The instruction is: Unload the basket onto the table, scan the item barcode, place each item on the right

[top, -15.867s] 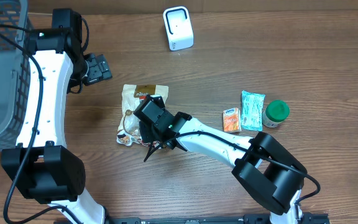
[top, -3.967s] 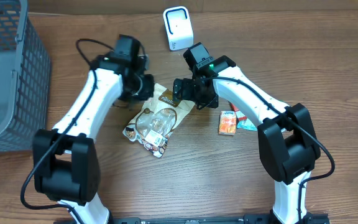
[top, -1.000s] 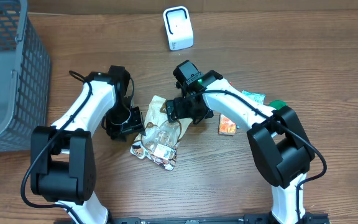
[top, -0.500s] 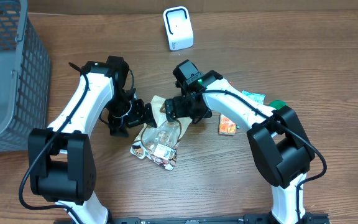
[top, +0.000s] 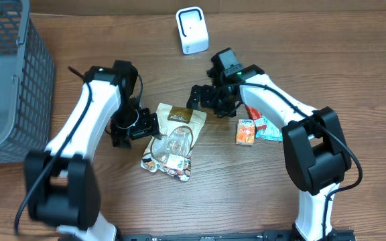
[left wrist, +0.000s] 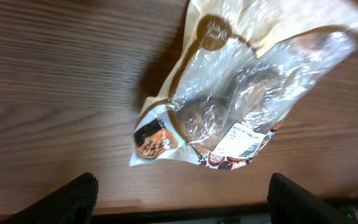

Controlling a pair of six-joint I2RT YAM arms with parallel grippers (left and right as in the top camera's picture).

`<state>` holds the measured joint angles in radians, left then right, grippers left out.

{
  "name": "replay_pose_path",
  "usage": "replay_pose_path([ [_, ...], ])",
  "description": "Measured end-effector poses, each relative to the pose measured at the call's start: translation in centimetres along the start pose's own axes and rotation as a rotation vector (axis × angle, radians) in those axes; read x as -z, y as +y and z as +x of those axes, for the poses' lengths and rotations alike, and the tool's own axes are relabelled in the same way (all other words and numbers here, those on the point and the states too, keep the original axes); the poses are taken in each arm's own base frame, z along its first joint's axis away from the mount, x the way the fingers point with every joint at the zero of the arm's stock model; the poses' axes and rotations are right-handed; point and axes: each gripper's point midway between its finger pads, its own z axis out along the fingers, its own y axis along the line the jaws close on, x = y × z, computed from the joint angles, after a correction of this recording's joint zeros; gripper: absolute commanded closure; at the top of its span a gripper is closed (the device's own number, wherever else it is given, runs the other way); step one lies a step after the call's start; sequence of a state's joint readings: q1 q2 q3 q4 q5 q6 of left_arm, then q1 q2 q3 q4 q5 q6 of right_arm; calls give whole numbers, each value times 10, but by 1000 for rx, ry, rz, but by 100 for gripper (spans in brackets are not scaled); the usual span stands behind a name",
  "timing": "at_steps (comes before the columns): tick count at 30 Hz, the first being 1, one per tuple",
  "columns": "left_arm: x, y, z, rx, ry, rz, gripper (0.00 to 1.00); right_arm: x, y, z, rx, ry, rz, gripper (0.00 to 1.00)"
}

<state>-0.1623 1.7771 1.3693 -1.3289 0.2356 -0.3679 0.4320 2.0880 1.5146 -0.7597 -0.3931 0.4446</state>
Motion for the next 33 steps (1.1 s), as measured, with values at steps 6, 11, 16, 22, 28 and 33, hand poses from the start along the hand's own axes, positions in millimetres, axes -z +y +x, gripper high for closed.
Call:
replay_pose_path([
  [6,44,-13,33,-30,-247,-16,12,3,-3,3,-13,14,3,0],
  [11,-2,-10,57,-17,-190,-104,96,3,-4,4,-15,18,10,0],
  [16,-44,14,73,32,-92,-196,96,3,-7,6,-19,24,25,0],
  [22,-68,13,60,47,-151,-154,96,3,-11,5,-21,17,48,0],
  [28,-88,19,58,71,-168,-141,95,4,-13,9,-29,30,59,0],
  [33,-92,18,55,73,-184,-128,86,4,-13,9,-28,29,58,0],
])
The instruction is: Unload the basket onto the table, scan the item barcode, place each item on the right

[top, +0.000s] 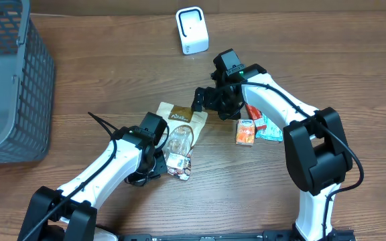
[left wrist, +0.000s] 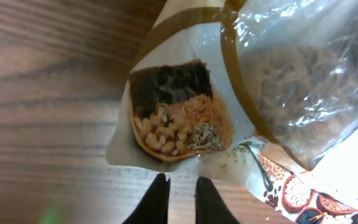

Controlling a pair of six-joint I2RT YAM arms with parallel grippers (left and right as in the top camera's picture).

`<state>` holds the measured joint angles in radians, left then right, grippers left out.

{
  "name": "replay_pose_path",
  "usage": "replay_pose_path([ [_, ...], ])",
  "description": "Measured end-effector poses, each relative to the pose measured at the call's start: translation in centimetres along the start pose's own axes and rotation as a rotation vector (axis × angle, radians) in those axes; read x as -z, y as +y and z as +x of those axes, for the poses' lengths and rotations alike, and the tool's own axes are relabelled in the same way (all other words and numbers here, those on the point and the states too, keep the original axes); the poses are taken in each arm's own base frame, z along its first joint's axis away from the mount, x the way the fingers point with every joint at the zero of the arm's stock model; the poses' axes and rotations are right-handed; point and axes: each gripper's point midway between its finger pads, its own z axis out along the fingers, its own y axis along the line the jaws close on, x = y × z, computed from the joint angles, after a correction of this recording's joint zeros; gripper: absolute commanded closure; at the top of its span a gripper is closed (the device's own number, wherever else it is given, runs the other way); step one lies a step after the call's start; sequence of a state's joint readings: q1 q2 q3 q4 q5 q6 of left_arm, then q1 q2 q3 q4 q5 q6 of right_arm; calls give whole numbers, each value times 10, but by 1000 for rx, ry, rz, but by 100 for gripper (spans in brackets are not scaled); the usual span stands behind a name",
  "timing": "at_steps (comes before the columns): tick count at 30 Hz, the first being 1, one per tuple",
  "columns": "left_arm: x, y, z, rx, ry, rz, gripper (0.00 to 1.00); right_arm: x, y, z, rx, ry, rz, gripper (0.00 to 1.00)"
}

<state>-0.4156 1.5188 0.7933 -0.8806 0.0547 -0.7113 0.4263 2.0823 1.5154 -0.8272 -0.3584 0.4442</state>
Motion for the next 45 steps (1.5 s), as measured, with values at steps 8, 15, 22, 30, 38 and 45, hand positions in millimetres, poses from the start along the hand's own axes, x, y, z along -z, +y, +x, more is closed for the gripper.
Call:
replay_pose_path([
  [8,2,-4,-27,45,-89,43,81,0,-4,7,-13,27,15,0],
  [15,9,13,-79,169,-205,130,74,0,-6,12,-20,47,25,0],
  [22,14,8,-94,126,-256,173,64,-3,3,19,3,61,21,0],
  [30,86,9,-119,110,-274,132,60,-10,16,26,47,60,28,0],
  [38,66,-1,-112,108,-184,164,55,-11,11,8,113,-32,86,0],
  [45,22,-13,-114,108,-69,177,48,-10,8,8,156,-32,102,0],
])
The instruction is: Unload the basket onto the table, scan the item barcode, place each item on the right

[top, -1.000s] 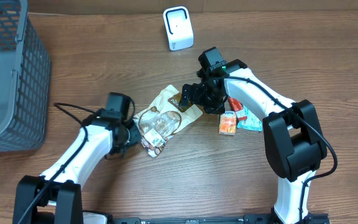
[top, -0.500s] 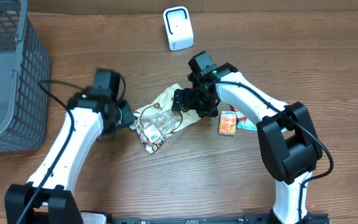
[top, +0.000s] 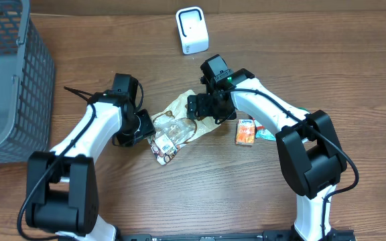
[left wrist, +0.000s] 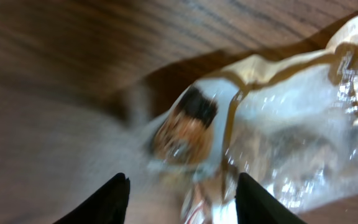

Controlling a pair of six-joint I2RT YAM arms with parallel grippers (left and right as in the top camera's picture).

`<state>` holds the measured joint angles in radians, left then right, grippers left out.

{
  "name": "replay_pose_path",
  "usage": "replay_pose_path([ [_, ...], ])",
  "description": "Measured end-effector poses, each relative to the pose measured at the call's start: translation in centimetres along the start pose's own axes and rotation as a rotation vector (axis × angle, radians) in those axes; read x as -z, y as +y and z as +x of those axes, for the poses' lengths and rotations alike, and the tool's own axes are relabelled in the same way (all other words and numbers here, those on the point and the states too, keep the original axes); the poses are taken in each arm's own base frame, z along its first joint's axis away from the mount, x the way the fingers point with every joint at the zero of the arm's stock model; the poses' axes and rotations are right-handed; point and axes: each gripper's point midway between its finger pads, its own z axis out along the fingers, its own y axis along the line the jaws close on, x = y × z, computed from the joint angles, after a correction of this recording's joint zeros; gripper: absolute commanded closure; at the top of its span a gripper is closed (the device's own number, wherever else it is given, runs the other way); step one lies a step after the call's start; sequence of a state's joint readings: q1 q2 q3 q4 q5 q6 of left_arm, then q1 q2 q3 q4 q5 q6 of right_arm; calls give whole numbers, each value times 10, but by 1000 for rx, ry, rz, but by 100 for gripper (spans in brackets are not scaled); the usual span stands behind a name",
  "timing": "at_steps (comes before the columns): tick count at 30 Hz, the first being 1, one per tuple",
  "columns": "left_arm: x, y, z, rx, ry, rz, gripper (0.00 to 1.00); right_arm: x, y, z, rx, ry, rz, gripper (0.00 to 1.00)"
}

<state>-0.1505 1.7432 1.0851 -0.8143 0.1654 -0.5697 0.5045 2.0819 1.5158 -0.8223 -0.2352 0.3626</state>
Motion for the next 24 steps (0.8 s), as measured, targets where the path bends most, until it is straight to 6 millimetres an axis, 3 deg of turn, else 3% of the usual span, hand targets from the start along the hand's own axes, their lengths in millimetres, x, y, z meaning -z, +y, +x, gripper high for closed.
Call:
replay_pose_path([
  [5,-9,-12,-1,-15,20,59,48,-1,1,-3,32,-17,-3,0],
  [11,-10,-13,-1,-23,28,66,48,-7,-4,7,38,10,1,0],
  [17,-10,-12,1,-24,32,63,49,-11,15,15,51,48,-129,1],
  [21,-10,-12,1,-23,35,61,49,-11,24,24,46,87,-187,12],
  [24,-10,-12,1,-24,35,61,49,-12,29,26,55,93,-227,30],
])
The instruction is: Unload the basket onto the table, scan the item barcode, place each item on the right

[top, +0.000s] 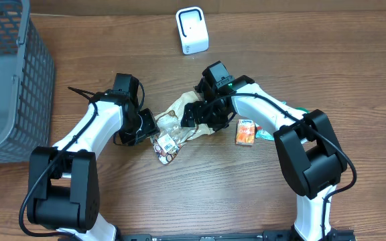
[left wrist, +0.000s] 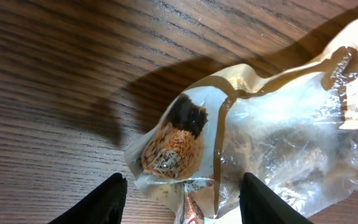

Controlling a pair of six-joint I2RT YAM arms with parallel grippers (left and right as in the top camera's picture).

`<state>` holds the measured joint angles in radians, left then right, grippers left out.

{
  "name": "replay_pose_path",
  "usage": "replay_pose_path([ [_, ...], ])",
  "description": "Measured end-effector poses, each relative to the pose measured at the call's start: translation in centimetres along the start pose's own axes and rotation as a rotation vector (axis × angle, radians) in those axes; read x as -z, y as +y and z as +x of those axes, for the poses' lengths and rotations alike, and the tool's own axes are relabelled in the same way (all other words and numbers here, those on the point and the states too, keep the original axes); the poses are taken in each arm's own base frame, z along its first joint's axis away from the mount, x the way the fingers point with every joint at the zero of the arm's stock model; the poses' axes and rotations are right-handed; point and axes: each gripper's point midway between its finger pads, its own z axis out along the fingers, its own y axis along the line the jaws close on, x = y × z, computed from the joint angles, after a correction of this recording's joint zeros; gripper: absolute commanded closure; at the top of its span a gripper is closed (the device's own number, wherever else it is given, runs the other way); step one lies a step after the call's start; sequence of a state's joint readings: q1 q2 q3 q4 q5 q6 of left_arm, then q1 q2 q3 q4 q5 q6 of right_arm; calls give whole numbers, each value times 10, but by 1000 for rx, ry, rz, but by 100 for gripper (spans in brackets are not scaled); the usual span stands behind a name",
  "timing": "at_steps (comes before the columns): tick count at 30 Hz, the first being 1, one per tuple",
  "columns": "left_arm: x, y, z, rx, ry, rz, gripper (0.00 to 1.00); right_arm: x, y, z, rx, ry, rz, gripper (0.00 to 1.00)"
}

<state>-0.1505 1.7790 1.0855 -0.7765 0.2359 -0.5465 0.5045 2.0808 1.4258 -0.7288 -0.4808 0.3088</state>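
The snack bag [top: 174, 126], clear plastic with tan edges and a white barcode label [top: 165, 142], hangs crumpled and tilted above the table. In the left wrist view its printed lower corner [left wrist: 174, 144] sits between the fingers of my open left gripper [left wrist: 182, 178], and a shadow lies beneath it. My left gripper [top: 149, 127] is at the bag's left end. My right gripper [top: 196, 112] is closed on the bag's upper tan end. The white scanner [top: 191, 30] stands at the back of the table, well beyond both grippers.
A grey wire basket [top: 9, 80] fills the far left. An orange carton [top: 245, 131] and a teal packet [top: 271, 132] lie to the right of my right arm. The wooden table [top: 213, 194] runs bare toward the front edge.
The bag has shifted slightly left and bunched up more. My right gripper moved a little down and left with it. My left gripper is still open around the lower corner.
The bag first lay flat with my left gripper open to its left and my right gripper off its top. Then my left gripper was shut at its lower corner. Later the bag was raised and tilted with my right gripper on its top and my left open, as now.
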Motion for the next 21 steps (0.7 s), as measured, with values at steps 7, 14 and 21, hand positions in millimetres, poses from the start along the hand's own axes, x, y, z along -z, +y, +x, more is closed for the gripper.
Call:
replay_pose_path([
  [7,0,1,0,0,-3,-7,49,-9,14,3,25,-2,-123,35],
  [14,0,3,-1,-1,-8,-17,49,-7,17,5,20,11,-153,30],
  [21,0,3,-2,-4,-12,-19,49,-4,1,-13,26,-65,-52,16],
])
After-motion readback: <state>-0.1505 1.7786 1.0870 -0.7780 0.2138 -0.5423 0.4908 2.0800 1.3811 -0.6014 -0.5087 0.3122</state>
